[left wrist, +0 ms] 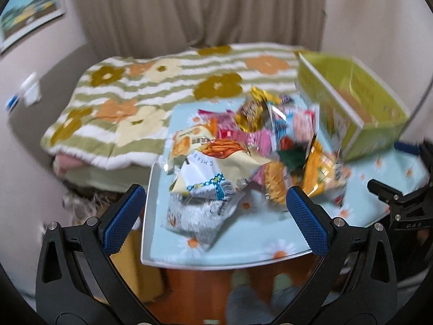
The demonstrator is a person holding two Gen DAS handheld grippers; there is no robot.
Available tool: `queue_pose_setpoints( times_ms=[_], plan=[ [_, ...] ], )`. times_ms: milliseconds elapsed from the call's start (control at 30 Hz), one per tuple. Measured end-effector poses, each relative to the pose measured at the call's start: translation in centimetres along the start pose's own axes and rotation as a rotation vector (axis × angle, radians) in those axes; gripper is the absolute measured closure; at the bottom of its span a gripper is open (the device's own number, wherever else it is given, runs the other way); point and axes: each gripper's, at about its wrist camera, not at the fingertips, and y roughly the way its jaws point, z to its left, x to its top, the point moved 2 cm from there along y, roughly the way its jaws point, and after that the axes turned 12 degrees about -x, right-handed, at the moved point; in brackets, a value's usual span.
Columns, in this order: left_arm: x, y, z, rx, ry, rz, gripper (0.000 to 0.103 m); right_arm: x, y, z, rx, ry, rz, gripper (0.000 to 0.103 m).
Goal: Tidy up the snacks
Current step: 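Grasp a cheese-stick bag with the left tool while the right tool grasps a yellow chip bag, then carry both bags over the cardboard box and release them inside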
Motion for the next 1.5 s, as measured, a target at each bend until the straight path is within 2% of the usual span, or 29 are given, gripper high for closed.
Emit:
queue_pose_setpoints(
  times_ms=[133, 233, 367, 500, 667, 733, 800, 867, 1000, 1067, 1100, 1233, 1500],
  plan=[
    [0.5, 4.4, 0.2, 0.004, 0.152, 0.087, 0.0, -0.5, 3.1, 2.0, -0.016, -0.103, 0.043, 0.0],
    [0.7, 6.7, 0.4, 0.006, 0.232, 0.122, 0.0, -0.7, 4.8, 3.0, -0.021, -0.182, 0.06, 0.0],
    [0.9, 9.3, 0.4, -0.008, 0.314, 0.159, 0.0, -0.8, 7.0, 3.8, -0.039, -0.253, 0.087, 0.0],
    [1.0, 11.1, 0.3, -0.04, 0.359, 0.183, 0.0, -1.0, 8.5, 4.3, -0.041, -0.269, 0.113, 0.001],
    [1.2, 12.7, 0.6, -0.067, 0.374, 0.205, 0.0, -0.9, 9.4, 4.5, -0.063, -0.248, 0.116, 0.002],
    [1.2, 13.2, 0.9, -0.079, 0.373, 0.218, 0.0, -0.3, 9.9, 4.6, -0.067, -0.244, 0.116, 0.004],
    [1.1, 13.5, 1.2, -0.095, 0.367, 0.227, 0.002, -0.1, 10.3, 5.0, -0.059, -0.247, 0.121, 0.011],
    [1.0, 13.8, 1.4, -0.11, 0.361, 0.239, 0.014, 0.0, 10.8, 5.4, -0.057, -0.257, 0.135, 0.019],
    [1.0, 13.8, 1.8, -0.132, 0.355, 0.241, 0.017, 0.3, 11.4, 5.5, -0.084, -0.271, 0.14, 0.035],
    [0.9, 13.7, 2.0, -0.149, 0.345, 0.249, 0.029, 0.5, 11.4, 5.3, -0.078, -0.247, 0.143, 0.041],
    [0.9, 13.7, 2.1, -0.154, 0.341, 0.254, 0.031, 0.6, 11.3, 5.3, -0.073, -0.234, 0.147, 0.043],
    [1.0, 13.3, 2.2, -0.156, 0.332, 0.247, 0.036, 0.8, 10.8, 4.9, -0.07, -0.2, 0.152, 0.047],
    [1.8, 11.6, 2.7, -0.162, 0.287, 0.219, 0.039, 2.0, 8.6, 4.4, -0.063, -0.136, 0.132, 0.051]
  ],
)
